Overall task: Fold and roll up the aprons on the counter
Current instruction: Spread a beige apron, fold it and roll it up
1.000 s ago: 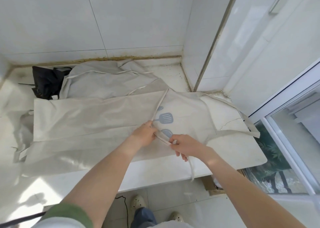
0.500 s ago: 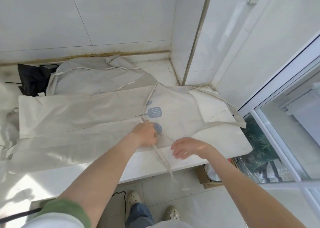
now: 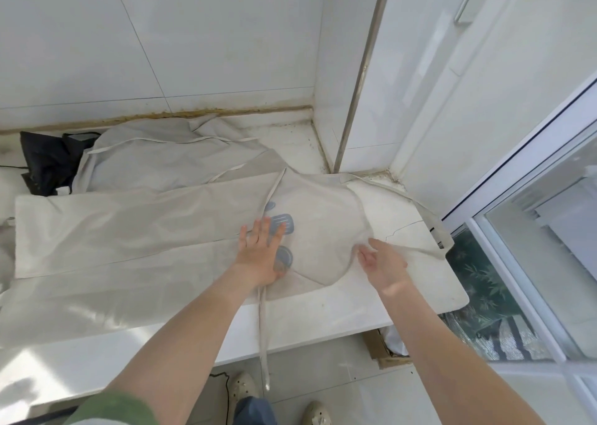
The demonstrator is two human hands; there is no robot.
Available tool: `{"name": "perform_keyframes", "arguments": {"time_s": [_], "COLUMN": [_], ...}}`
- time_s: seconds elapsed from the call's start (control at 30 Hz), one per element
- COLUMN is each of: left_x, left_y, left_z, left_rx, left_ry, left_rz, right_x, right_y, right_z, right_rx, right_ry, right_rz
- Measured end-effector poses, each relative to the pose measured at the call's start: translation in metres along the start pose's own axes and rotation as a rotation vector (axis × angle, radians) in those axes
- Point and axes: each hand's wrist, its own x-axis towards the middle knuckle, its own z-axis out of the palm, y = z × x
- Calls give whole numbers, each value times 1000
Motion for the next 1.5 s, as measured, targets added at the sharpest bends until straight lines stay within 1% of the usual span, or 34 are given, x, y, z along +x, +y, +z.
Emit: {"name": "perform_keyframes", "arguments": {"time_s": [0.03,0.1,0.13,0.2,0.3,0.33,0.47,0.57,0.6,0.63,0.7,0.77,0.83,0.9,0.93,1.07,1.17,1.2,1.33,1.43,1.5], "left_x": [1,4,5,7,9,9,13,14,13,13,14,14,14,13,13,19,29,31,45,59,66], "left_y": [1,2,3,1,-4,-6,-9,-11,-12,-15,-19,-23,-28,-35,-39,-50,-53,-53,-56,-59,-59], "left_z": [-1,-3,-3,-4,-5,-6,-16,-20,-20,-21,-21,-22,-22,-20,-20,-16,-18,-19,-25,-35,-39], "left_rx": [21,22,12,16,48,32,-173,-249,-239,-215,-170,-168,-210,-281,-309,-318,-362,-416,-685,-794,-829], "left_ry": [-17,-88,-129,-176,-176,-170,-124,-117,-118,-120,-130,-138,-122,-84,-61,41,82,83,81,108,124], "left_rz": [-18,-30,-22,2,49,61,85,96,98,99,111,123,123,112,109,103,86,81,17,-27,-37], "right_x": [1,2,3,1,2,-2,-17,-28,-30,-29,-30,-31,-31,-28,-27,-16,-7,-3,8,12,15], "right_y": [1,3,1,-1,-5,-5,10,27,33,39,48,54,55,55,54,41,31,29,24,25,25], "right_z": [1,1,0,-1,-2,2,22,34,37,40,43,47,50,51,51,47,45,44,44,52,59], "right_rx": [-57,-239,-318,-428,-606,-655,-844,-1100,-1180,-1245,-1375,-1477,-1488,-1433,-1414,-1375,-1323,-1333,-1496,-1612,-1619], "right_ry": [-114,-214,-222,-224,-182,-204,-406,-565,-628,-687,-772,-815,-837,-808,-753,-392,-150,-109,-33,-5,-25], "right_rz": [39,54,21,-106,-354,-411,-505,-556,-546,-494,-308,-132,-79,-120,-166,-442,-537,-551,-639,-675,-700]}}
